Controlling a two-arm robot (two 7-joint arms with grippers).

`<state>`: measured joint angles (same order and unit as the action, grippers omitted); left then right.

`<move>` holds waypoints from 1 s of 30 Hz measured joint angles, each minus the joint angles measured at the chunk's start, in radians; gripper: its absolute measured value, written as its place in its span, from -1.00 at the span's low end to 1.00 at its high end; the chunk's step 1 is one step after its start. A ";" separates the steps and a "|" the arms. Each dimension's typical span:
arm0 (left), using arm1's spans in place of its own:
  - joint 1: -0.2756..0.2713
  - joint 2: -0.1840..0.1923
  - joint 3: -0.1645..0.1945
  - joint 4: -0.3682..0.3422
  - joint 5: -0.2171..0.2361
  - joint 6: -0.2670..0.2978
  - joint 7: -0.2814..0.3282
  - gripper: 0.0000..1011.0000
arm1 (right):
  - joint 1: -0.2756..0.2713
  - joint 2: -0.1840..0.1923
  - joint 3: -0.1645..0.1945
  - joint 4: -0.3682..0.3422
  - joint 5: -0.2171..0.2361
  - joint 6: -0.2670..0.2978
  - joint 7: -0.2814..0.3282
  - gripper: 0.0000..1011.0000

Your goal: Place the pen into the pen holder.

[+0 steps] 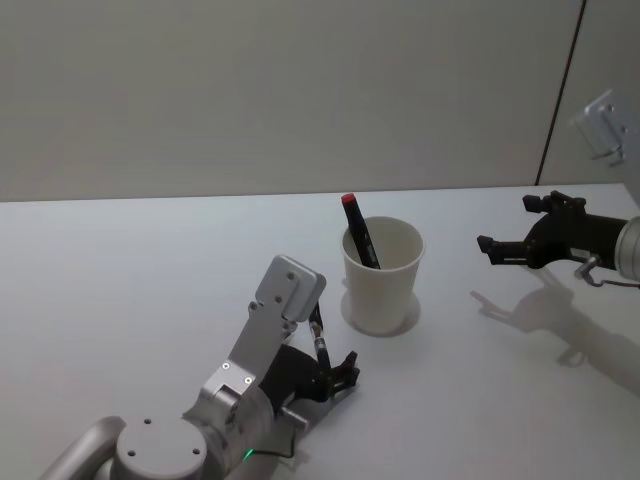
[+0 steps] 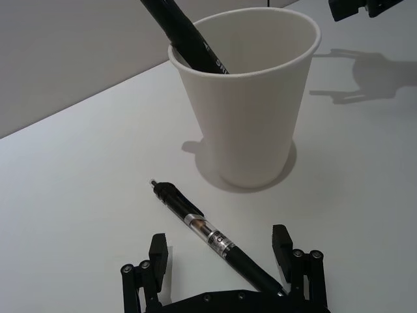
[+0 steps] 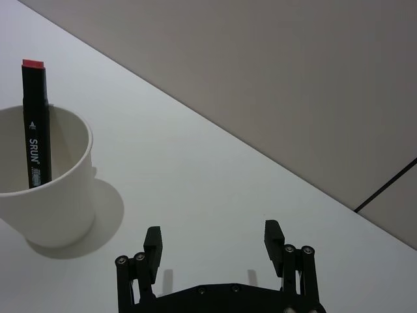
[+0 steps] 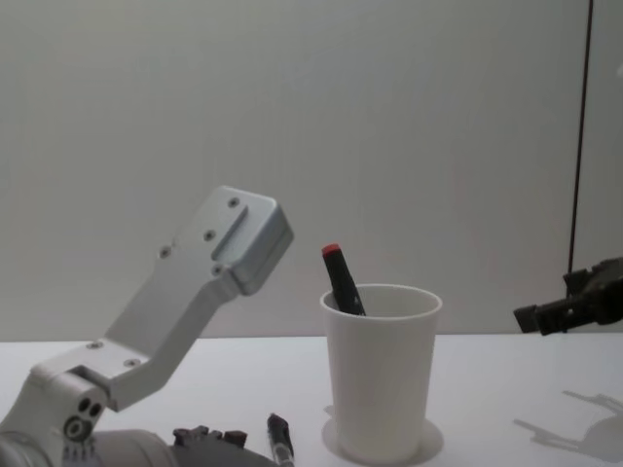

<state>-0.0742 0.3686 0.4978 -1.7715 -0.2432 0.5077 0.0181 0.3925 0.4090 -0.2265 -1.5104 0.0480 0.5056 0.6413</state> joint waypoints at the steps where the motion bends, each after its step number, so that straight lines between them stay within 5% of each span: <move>1: 0.000 0.000 0.000 0.000 0.002 0.000 -0.001 0.98 | 0.000 0.000 0.000 0.000 0.000 0.000 0.000 0.98; 30: 0.015 0.000 -0.010 0.015 0.007 -0.027 -0.015 0.98 | 0.000 0.000 0.000 0.000 0.000 0.000 0.000 0.98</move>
<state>-0.0595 0.3685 0.4879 -1.7567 -0.2363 0.4809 0.0036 0.3925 0.4091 -0.2264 -1.5104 0.0480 0.5056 0.6413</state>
